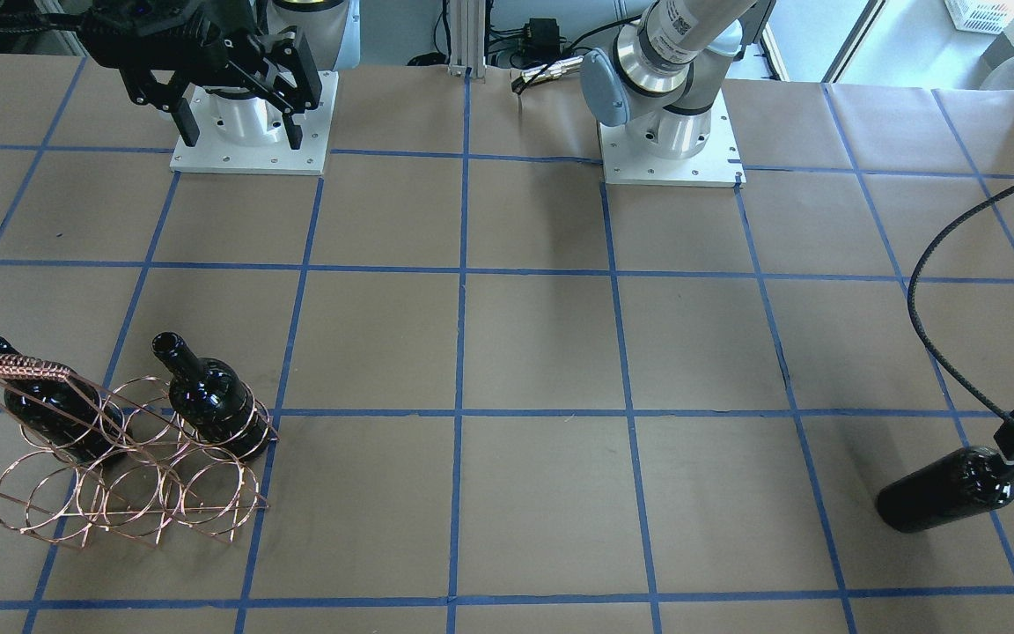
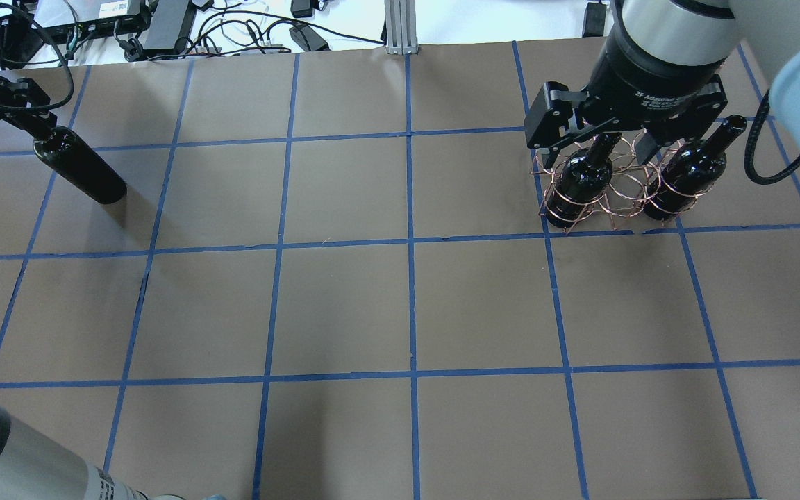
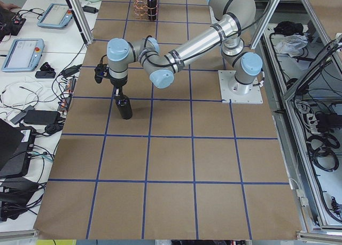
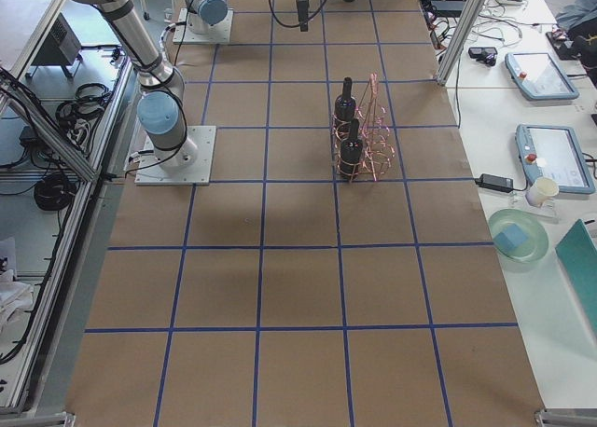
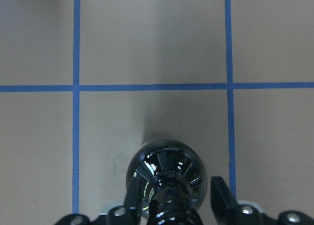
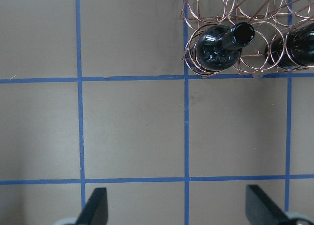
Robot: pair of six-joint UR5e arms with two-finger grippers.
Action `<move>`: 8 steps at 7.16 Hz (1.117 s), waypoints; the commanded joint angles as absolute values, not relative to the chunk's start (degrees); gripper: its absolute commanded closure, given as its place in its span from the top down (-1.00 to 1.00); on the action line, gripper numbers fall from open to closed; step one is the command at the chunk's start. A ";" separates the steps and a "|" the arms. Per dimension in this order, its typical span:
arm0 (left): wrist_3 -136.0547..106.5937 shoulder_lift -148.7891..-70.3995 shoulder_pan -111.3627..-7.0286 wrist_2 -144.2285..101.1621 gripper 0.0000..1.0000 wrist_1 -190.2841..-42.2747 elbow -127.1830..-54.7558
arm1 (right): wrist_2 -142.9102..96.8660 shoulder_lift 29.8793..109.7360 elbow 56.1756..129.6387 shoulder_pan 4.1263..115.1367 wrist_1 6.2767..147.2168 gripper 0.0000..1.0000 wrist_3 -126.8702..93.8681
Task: Place wine into wine basket
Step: 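Lift the dark bottle with the left gripper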
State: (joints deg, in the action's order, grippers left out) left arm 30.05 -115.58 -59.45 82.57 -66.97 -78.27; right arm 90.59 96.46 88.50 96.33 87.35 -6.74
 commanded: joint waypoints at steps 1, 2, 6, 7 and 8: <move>30.15 -115.49 -59.41 82.62 -0.80 -66.97 -78.31 | 90.88 96.50 88.51 96.33 87.36 1.00 -6.59; 30.15 -115.49 -59.41 82.79 -1.00 -67.15 -78.31 | 90.97 96.42 88.51 96.33 87.36 1.00 -6.59; 27.79 -109.36 -61.86 83.23 -1.00 -73.36 -78.75 | 91.14 96.50 88.51 96.33 87.19 1.00 -6.68; 24.21 -106.64 -65.09 83.23 -1.00 -74.08 -79.53 | 91.14 96.42 88.51 96.33 87.19 1.00 -6.68; 17.99 -104.70 -69.39 83.32 -1.00 -74.61 -80.41 | 91.23 96.42 88.51 96.33 87.19 1.00 -6.68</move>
State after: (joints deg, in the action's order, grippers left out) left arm 24.14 -107.49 -64.88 83.23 -73.57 -79.45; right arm 91.16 96.43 88.50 96.33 87.19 -6.68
